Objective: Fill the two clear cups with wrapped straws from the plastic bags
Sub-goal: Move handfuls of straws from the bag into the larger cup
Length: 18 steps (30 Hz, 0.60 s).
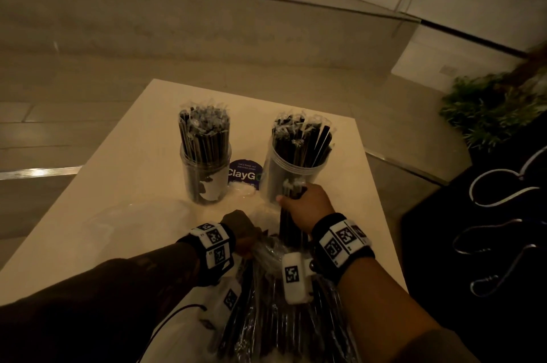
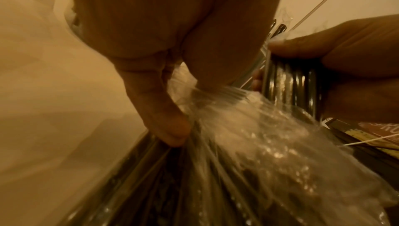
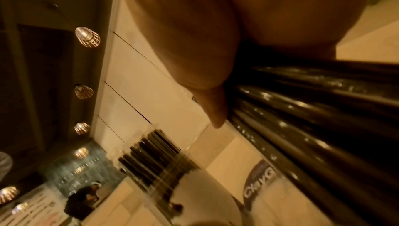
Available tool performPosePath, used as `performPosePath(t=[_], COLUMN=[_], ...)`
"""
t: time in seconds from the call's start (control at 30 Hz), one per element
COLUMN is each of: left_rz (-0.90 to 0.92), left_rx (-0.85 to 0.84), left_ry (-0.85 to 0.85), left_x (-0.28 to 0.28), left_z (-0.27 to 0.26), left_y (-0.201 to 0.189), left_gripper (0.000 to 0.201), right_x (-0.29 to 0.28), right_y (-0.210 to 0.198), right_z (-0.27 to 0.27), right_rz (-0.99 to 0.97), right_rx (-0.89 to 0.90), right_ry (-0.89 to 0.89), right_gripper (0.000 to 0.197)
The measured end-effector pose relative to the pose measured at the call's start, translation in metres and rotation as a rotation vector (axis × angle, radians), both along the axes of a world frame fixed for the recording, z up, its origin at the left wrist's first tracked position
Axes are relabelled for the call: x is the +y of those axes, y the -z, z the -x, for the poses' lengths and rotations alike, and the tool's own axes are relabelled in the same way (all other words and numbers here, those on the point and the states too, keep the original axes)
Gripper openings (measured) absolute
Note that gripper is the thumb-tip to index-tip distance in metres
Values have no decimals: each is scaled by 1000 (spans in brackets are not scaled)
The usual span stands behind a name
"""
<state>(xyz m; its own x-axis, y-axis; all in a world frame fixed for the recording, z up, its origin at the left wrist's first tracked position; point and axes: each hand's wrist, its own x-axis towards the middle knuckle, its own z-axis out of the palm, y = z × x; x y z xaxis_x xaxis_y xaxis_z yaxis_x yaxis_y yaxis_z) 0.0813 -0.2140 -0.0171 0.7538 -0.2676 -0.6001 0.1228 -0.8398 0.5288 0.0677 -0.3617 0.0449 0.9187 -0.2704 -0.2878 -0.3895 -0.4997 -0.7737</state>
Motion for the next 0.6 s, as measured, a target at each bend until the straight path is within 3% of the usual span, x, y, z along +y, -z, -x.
performPosePath(t=[0.07, 0.17, 0.27, 0.37, 0.47, 0.53, 0.6], left_rz=[-36, 60, 14, -28, 47, 16, -8], left_rx=[-47, 32, 2, -30, -12, -137, -378], left_ry=[71, -63, 117, 140, 72, 80, -73], left_x=[-4, -3, 4, 5, 5, 5, 0], left_z=[-2, -1, 7, 6, 5, 2, 2], left_y=[3, 1, -5, -3, -6, -4, -13], left_gripper=[36, 37, 41, 39, 41, 47, 46], right_x=[0, 2, 2, 3, 1, -2, -6], right_y=[12, 30, 34, 14, -32, -69, -97], right_z=[2, 11, 15, 14, 10, 5, -1], right_rz=[31, 47, 38, -5, -119, -114, -169], right_rx=[113, 257, 212, 60, -220, -431, -589], right_ry=[-22, -77, -38, 31, 67, 89, 134], right_gripper=[38, 13, 7, 9, 9, 10, 13])
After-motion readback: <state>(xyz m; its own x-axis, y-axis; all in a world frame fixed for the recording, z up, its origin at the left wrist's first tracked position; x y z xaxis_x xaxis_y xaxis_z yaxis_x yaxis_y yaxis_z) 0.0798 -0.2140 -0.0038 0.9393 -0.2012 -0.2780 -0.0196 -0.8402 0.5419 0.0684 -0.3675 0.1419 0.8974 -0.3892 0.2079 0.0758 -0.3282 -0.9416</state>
